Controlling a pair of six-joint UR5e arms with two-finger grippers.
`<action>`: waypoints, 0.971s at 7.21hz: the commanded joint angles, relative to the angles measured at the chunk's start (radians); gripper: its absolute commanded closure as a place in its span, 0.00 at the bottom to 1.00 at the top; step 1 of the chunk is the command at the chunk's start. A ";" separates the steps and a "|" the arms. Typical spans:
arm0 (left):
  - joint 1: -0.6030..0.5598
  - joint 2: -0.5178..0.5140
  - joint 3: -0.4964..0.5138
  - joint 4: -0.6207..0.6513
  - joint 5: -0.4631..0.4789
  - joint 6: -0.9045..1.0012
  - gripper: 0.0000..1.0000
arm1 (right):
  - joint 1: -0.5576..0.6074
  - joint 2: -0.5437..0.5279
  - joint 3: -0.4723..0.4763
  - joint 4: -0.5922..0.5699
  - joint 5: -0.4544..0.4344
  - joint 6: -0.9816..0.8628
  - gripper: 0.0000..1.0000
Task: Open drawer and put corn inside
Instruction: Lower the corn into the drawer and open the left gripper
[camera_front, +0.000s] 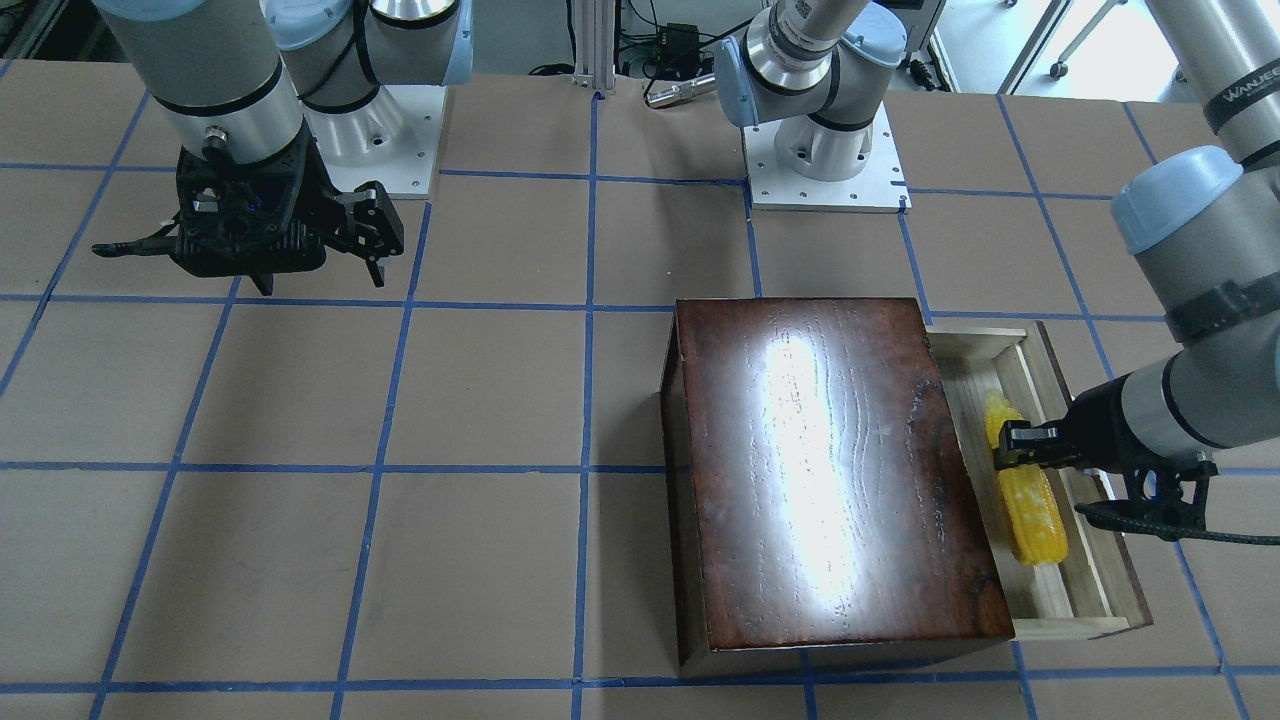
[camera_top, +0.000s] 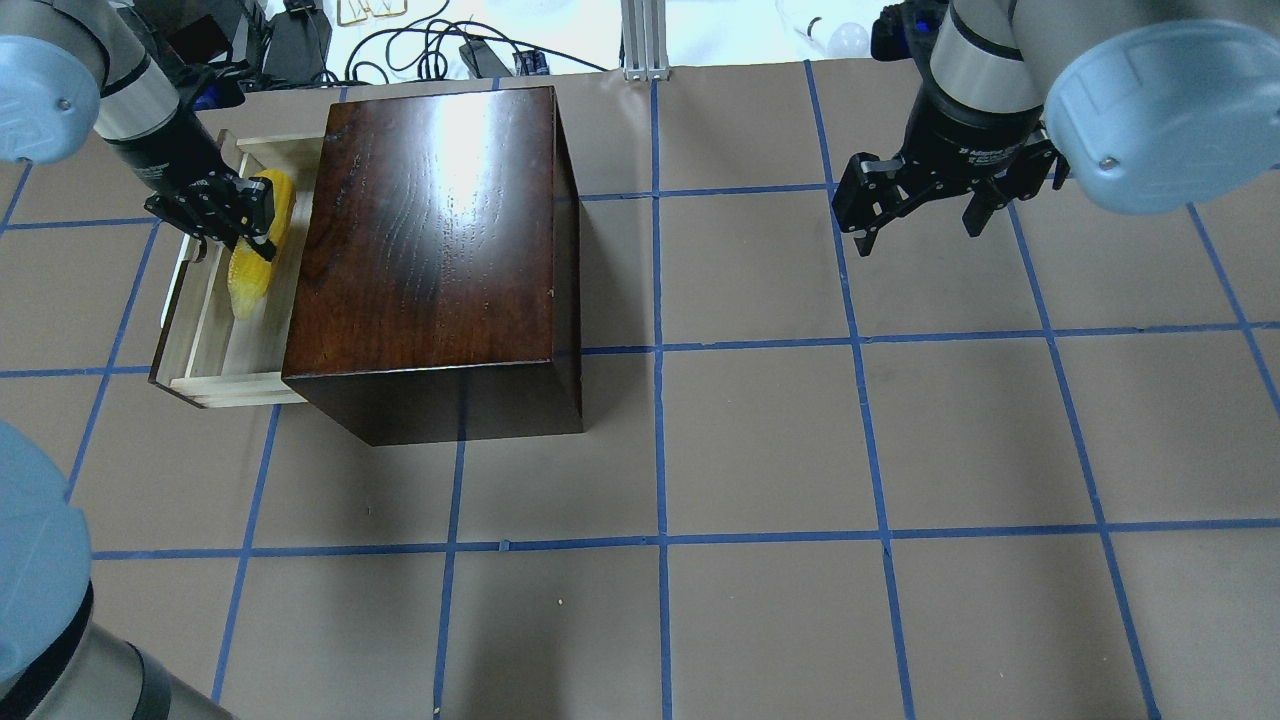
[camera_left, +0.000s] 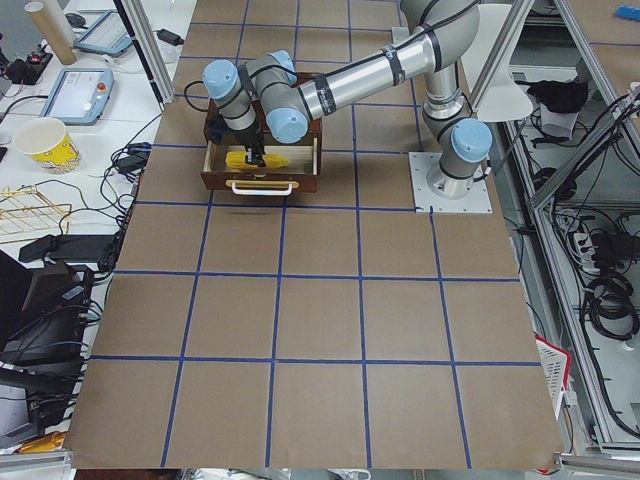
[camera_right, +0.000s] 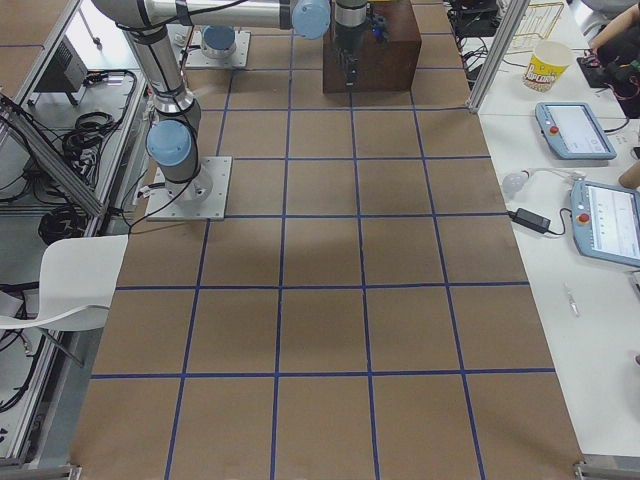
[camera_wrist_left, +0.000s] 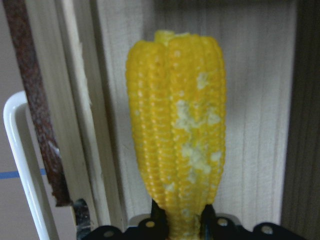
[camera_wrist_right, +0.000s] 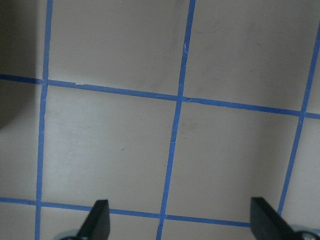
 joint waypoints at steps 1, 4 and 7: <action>0.002 -0.008 -0.001 0.000 -0.001 0.005 0.24 | 0.002 0.000 0.000 0.000 0.000 0.000 0.00; 0.000 0.013 0.002 -0.007 -0.003 0.000 0.00 | 0.002 0.000 0.000 0.000 0.000 0.000 0.00; -0.012 0.053 0.057 -0.073 0.000 -0.023 0.00 | 0.002 0.000 0.000 0.000 0.000 0.000 0.00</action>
